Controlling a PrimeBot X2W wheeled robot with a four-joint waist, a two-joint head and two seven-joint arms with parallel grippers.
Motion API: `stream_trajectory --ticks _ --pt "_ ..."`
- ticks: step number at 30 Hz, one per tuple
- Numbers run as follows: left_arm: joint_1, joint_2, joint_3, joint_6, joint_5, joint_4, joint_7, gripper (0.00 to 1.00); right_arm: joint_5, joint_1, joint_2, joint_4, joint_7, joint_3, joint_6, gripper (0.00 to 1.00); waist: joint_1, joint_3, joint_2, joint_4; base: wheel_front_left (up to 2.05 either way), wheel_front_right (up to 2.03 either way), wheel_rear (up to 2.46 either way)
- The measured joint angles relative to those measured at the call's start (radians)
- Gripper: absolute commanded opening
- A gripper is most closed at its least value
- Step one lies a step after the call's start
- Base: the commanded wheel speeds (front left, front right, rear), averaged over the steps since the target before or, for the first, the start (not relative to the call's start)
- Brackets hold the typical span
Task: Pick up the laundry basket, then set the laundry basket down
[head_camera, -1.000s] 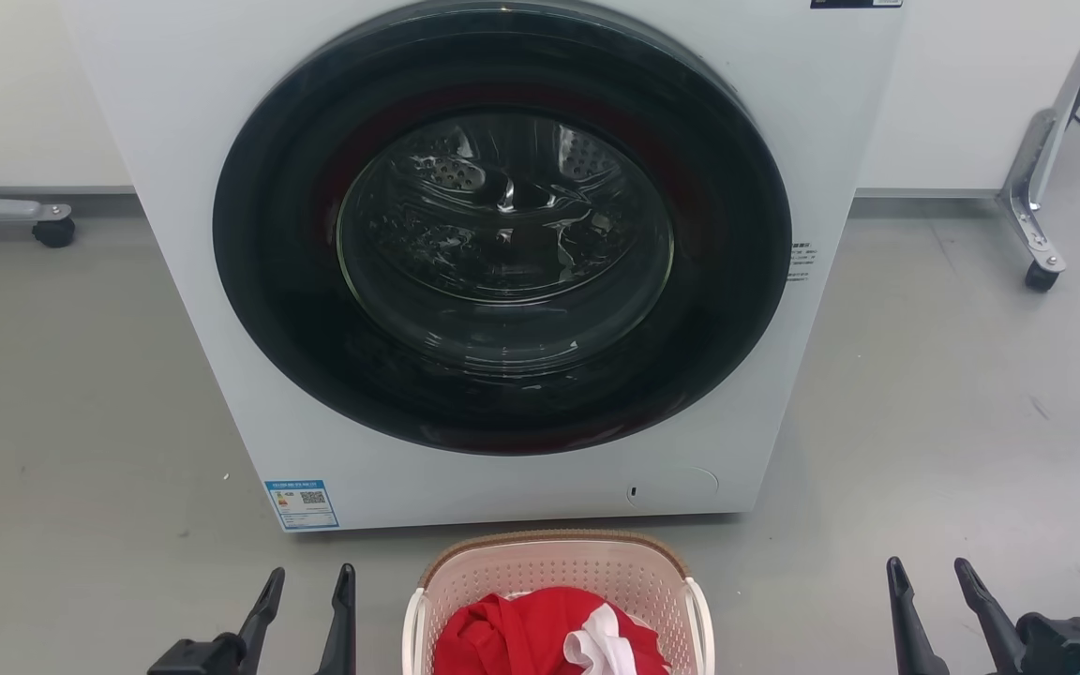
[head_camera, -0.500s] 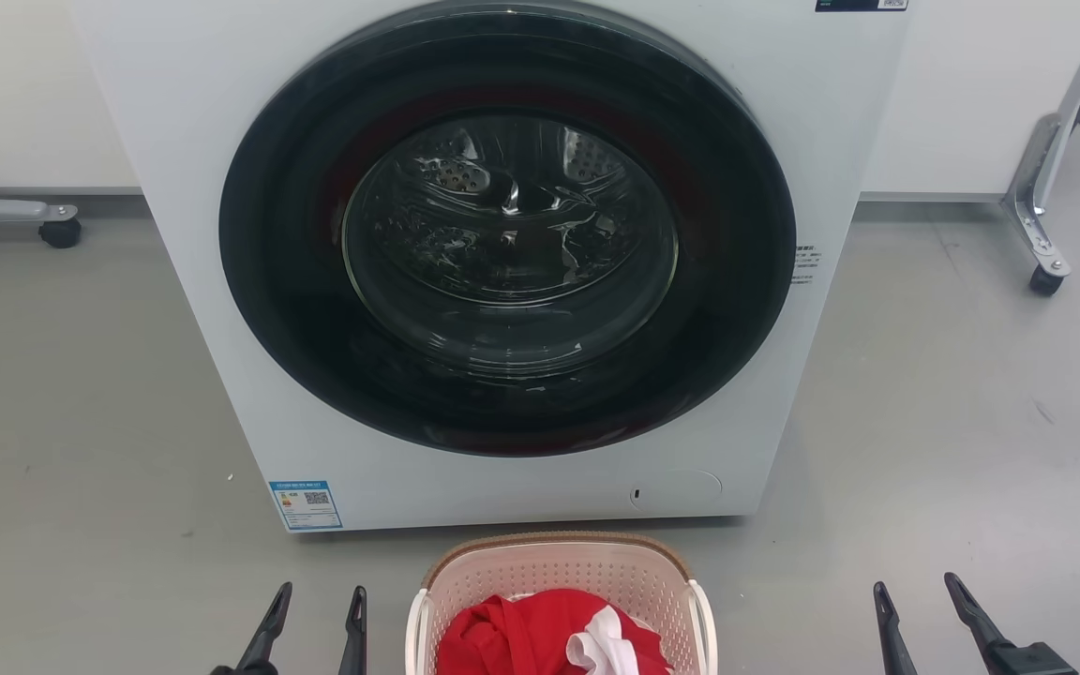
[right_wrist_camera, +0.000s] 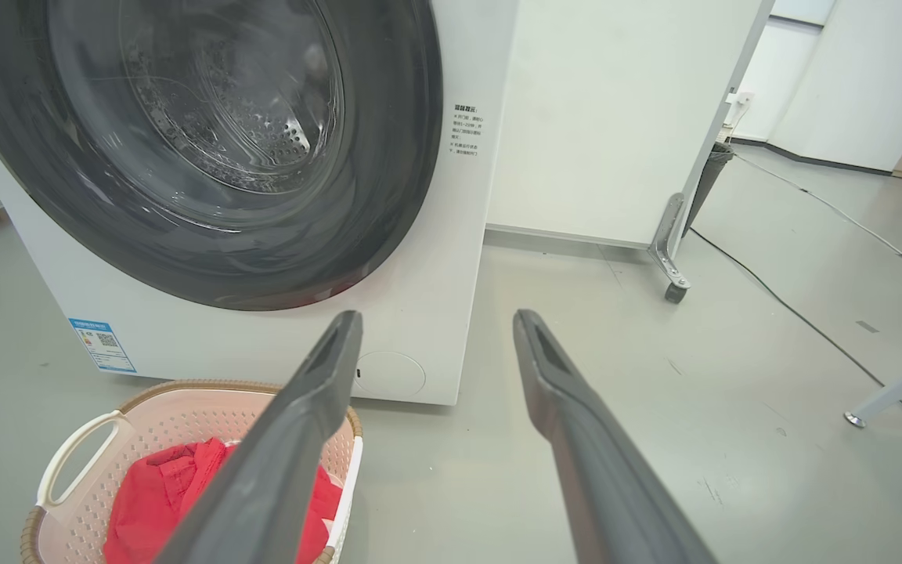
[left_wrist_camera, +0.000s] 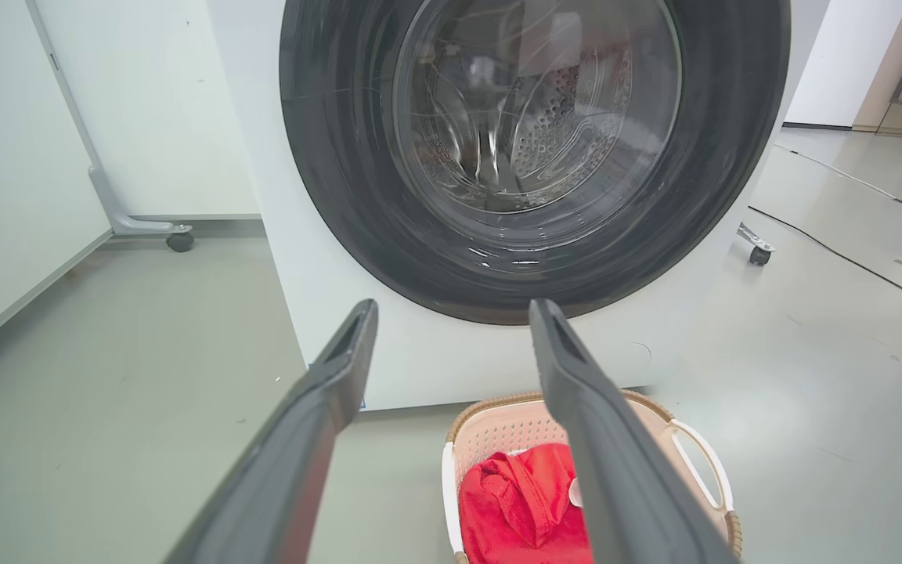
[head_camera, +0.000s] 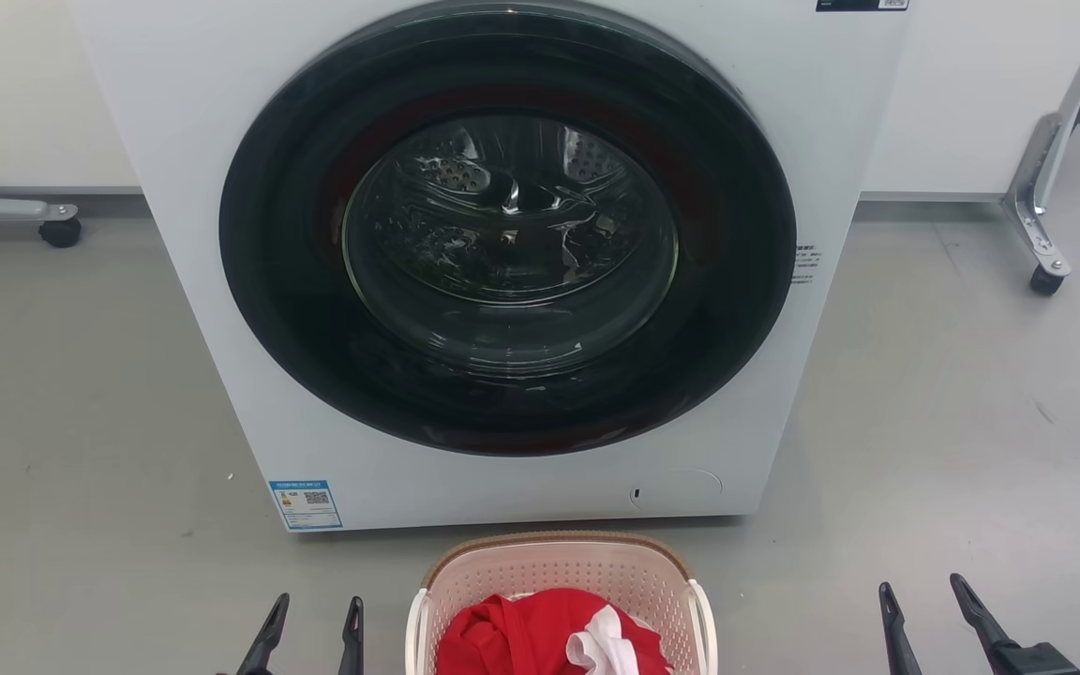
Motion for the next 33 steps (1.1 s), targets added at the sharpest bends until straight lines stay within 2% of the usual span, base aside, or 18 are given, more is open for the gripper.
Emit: stream_trajectory --ticks 20,33 --pt "0.002 -0.01 0.001 0.0 0.001 0.003 0.0 1.0 0.002 0.001 0.003 0.001 0.0 -0.005 0.0 1.0 0.0 0.028 0.0 -0.001 0.0 0.0 0.0" --pt "-0.022 -0.014 0.0 0.0 0.001 -0.031 0.01 1.0 0.003 -0.018 0.012 -0.024 0.0 -0.021 0.0 1.0 0.0 0.158 0.0 0.0 0.0 0.0 0.0"
